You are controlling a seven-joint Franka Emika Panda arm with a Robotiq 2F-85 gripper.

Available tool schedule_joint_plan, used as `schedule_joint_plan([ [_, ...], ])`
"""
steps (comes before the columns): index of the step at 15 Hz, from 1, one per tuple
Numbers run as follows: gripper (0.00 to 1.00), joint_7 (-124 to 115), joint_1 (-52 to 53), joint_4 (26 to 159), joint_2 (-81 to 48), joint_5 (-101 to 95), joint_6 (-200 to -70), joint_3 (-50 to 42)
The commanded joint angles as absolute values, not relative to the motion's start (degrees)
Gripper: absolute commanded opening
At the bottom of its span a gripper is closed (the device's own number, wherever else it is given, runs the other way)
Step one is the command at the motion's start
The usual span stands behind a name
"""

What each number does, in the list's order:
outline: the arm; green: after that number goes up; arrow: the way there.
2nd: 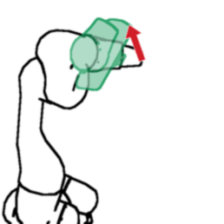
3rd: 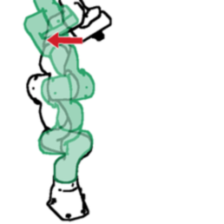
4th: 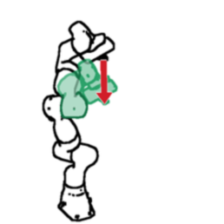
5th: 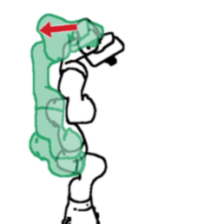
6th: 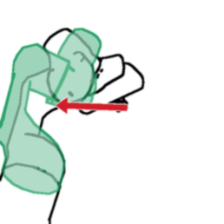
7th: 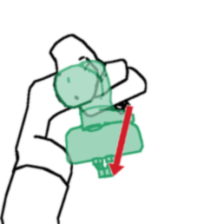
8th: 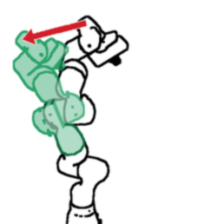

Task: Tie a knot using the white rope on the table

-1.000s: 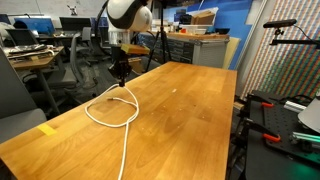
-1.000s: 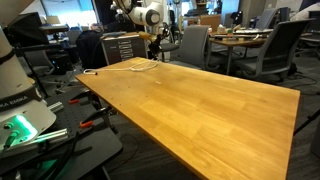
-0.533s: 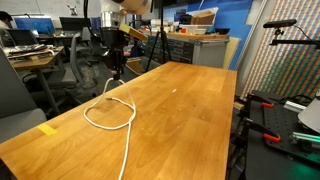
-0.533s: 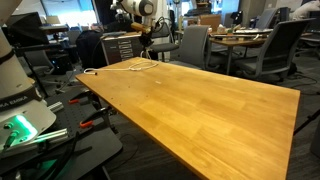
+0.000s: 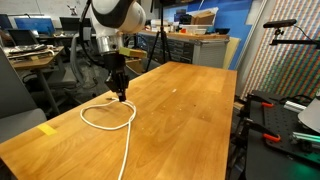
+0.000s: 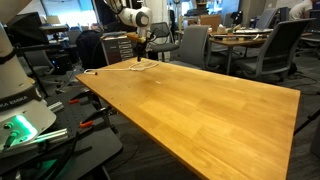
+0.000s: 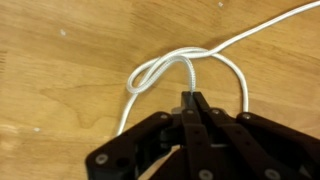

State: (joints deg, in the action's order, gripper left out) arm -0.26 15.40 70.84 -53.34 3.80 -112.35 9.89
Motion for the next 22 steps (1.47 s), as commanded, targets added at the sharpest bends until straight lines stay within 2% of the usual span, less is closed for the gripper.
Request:
schedule_joint_plan([
  [1, 0.36, -3.7, 17.8, 68.1, -56.1, 0.9, -121.8, 7.1],
  [3, 0.52, -5.5, 19.1, 68.3, -56.4, -1.6, -127.7, 5.2],
  [7, 0.83, -10.1, 20.2, 65.9, -57.4, -4.0, -129.9, 2.6],
  [9, 0.96, -11.9, 20.5, 64.4, -57.9, -4.8, -129.9, 1.5],
  [10, 1.0, -12.7, 20.6, 63.8, -58.3, -5.1, -130.0, 1.0],
  [20, 1.0, -17.5, 19.8, 54.8, -66.3, -5.0, -123.3, -1.6],
  [21, 0.98, -17.6, 19.8, 54.0, -66.9, -4.9, -122.2, -1.7],
  [22, 0.75, -17.8, 19.7, 53.2, -67.4, -4.8, -121.0, -1.6],
])
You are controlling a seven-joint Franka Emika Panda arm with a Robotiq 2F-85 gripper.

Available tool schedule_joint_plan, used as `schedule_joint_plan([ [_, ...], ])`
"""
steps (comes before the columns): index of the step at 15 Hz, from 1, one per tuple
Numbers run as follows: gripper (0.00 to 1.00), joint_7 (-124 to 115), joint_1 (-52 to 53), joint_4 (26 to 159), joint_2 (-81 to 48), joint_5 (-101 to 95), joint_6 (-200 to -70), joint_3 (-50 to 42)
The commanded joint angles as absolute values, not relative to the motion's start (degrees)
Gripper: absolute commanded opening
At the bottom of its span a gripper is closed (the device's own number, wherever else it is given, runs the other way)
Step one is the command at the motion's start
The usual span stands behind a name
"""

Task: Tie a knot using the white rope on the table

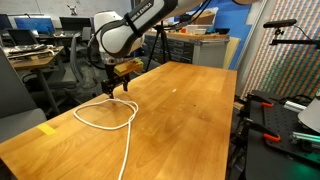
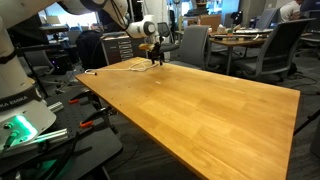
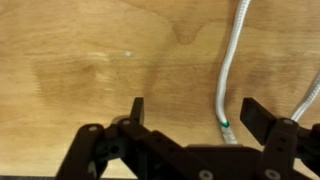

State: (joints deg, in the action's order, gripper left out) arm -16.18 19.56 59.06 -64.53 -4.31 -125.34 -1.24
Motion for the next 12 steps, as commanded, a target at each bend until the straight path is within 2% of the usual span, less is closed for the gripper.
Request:
schedule_joint_plan([
  [1, 0.73, -18.0, 19.6, 52.5, -67.8, -4.8, -120.0, -1.6],
  [3, 0.63, -18.4, 19.3, 50.9, -68.5, -4.4, -117.7, -1.5],
  [6, 0.36, -19.5, 18.1, 48.3, -69.4, -3.2, -113.7, -0.9],
  [9, 0.14, -21.1, 16.7, 46.1, -70.3, -1.9, -111.0, -0.7],
  [11, 0.01, -22.2, 15.3, 44.8, -70.8, -0.7, -109.7, -0.4],
  [12, 0.0, -22.7, 14.6, 44.2, -71.0, 0.2, -109.4, -0.2],
])
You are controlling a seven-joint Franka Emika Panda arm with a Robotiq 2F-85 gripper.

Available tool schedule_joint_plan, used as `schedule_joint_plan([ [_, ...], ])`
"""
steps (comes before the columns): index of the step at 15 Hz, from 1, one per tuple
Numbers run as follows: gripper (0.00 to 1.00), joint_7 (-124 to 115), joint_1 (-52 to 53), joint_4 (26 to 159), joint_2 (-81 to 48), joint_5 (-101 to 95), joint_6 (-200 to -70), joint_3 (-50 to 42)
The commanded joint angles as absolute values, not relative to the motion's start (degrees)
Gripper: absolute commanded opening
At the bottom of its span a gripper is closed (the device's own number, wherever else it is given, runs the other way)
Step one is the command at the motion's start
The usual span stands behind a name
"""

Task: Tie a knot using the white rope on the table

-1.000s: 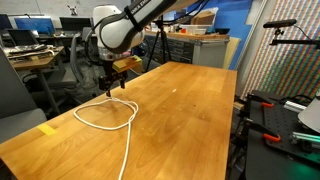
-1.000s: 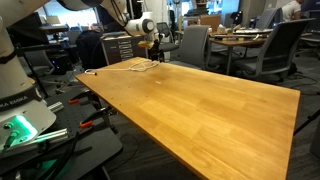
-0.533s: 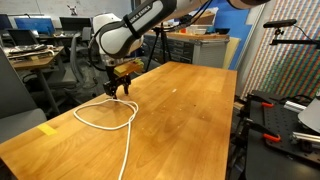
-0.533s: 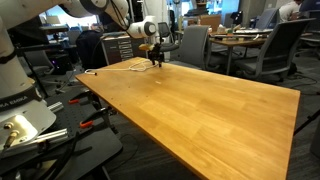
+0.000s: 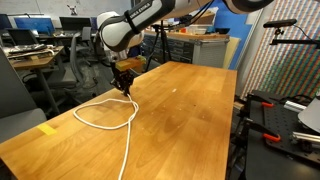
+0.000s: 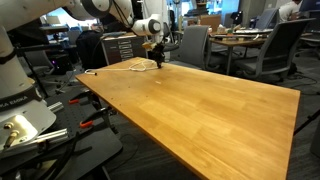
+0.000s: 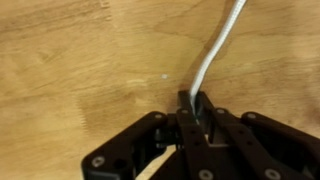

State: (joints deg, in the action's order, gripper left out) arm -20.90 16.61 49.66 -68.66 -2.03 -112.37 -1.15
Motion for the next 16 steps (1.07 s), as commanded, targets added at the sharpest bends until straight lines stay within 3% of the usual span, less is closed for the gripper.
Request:
schedule_joint_plan([
  [1, 0.0, -23.2, 13.8, 44.0, -70.8, 1.0, -109.6, -0.1],
  [7, 0.01, -27.2, 7.0, 52.8, -60.6, 3.8, -119.8, -3.0],
  [16, 0.01, -36.2, -2.6, 72.8, -48.3, 2.2, -114.5, -13.1],
])
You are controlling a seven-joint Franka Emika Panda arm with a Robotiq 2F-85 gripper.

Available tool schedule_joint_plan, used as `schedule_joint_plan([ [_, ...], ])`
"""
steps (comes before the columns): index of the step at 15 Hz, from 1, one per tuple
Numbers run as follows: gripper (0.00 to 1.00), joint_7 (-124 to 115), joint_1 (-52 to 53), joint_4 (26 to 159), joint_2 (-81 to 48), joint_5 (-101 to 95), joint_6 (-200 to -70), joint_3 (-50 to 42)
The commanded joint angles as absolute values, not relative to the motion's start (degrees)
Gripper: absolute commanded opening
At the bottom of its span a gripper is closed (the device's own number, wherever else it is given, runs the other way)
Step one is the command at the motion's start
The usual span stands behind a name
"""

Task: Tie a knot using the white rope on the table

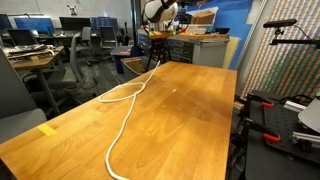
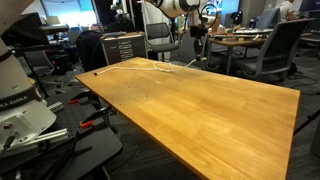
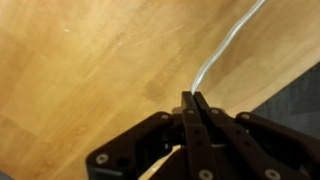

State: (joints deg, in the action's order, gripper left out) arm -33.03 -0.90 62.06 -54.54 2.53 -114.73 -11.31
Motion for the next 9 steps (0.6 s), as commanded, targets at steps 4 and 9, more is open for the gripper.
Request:
schedule_joint_plan([
  [4, 0.01, -39.7, -6.3, 83.9, -43.1, 2.6, -114.0, -16.7],
  [9, 0.01, -45.2, -9.7, 96.7, -32.0, 4.5, -116.7, -19.8],
])
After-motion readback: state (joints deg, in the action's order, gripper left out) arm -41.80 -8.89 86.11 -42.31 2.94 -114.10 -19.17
